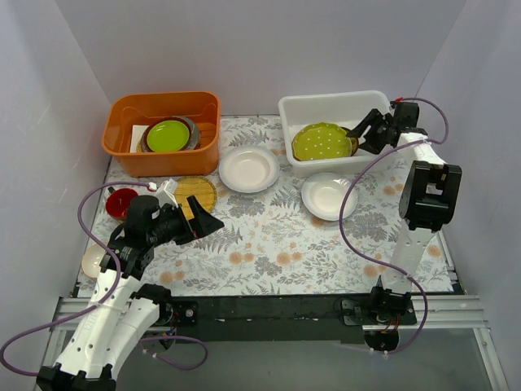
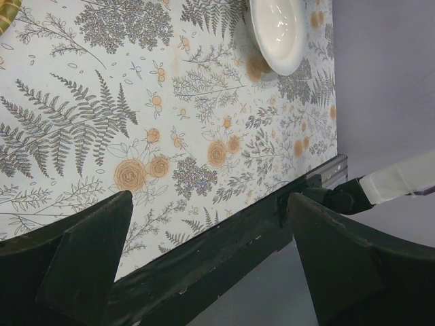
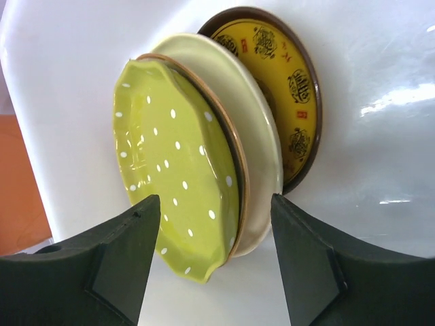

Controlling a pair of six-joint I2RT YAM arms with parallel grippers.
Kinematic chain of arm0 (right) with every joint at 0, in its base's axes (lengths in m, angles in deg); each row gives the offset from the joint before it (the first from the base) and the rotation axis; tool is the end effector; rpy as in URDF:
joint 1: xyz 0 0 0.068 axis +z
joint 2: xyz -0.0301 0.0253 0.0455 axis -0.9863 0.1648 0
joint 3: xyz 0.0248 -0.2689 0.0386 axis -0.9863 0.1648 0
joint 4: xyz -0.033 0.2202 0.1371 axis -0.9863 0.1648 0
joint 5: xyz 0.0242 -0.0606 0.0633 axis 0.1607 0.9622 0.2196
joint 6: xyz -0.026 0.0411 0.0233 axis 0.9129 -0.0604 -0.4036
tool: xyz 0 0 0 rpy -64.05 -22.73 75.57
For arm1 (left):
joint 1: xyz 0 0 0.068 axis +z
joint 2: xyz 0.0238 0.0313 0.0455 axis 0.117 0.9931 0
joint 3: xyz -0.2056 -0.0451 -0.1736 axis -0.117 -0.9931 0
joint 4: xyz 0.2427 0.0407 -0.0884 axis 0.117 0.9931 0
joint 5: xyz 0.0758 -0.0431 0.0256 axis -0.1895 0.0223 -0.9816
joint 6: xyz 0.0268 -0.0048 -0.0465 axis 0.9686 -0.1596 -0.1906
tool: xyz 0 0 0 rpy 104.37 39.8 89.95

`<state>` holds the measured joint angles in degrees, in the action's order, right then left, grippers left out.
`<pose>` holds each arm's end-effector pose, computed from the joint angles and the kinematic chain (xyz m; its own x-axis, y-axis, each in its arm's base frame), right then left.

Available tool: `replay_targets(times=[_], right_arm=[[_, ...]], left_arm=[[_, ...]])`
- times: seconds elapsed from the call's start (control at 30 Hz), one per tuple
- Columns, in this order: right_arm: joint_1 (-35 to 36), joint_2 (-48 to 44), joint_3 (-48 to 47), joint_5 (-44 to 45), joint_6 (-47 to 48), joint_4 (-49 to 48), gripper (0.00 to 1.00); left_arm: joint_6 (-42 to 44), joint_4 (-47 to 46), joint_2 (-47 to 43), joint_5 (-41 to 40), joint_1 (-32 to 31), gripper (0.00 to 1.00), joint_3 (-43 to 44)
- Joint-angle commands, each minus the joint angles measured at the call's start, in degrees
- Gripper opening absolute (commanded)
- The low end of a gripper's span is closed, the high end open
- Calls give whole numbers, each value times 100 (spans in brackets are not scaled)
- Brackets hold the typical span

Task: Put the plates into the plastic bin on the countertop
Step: Place the plate in the plastic bin, then pick up the plate at the center of the board.

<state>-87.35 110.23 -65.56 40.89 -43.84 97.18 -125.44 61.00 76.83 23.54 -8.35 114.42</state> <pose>0.4744 -0.0419 0.2267 -0.6426 0.5722 -0.5095 0.1600 0.7506 0.6412 0.1254 -0.0501 0.2819 -0.7014 -0.7119 0.0364 -0.3836 0.3339 -0.8610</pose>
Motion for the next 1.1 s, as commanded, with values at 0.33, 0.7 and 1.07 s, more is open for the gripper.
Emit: replay_targets(times=[0.33,0.7,1.07], right_arm=[[-73,-1271,-162,515,217,33,75],[190,-3097,645,41,234,-117,74],[2043,-4655,2340,672,-3,-275,74]], left_arm=[[23,14,-90,41,30,98,17],[-591,-38,-388,-292,30,98,-70],[-1163,120,-512,-1099,30,98,-71]])
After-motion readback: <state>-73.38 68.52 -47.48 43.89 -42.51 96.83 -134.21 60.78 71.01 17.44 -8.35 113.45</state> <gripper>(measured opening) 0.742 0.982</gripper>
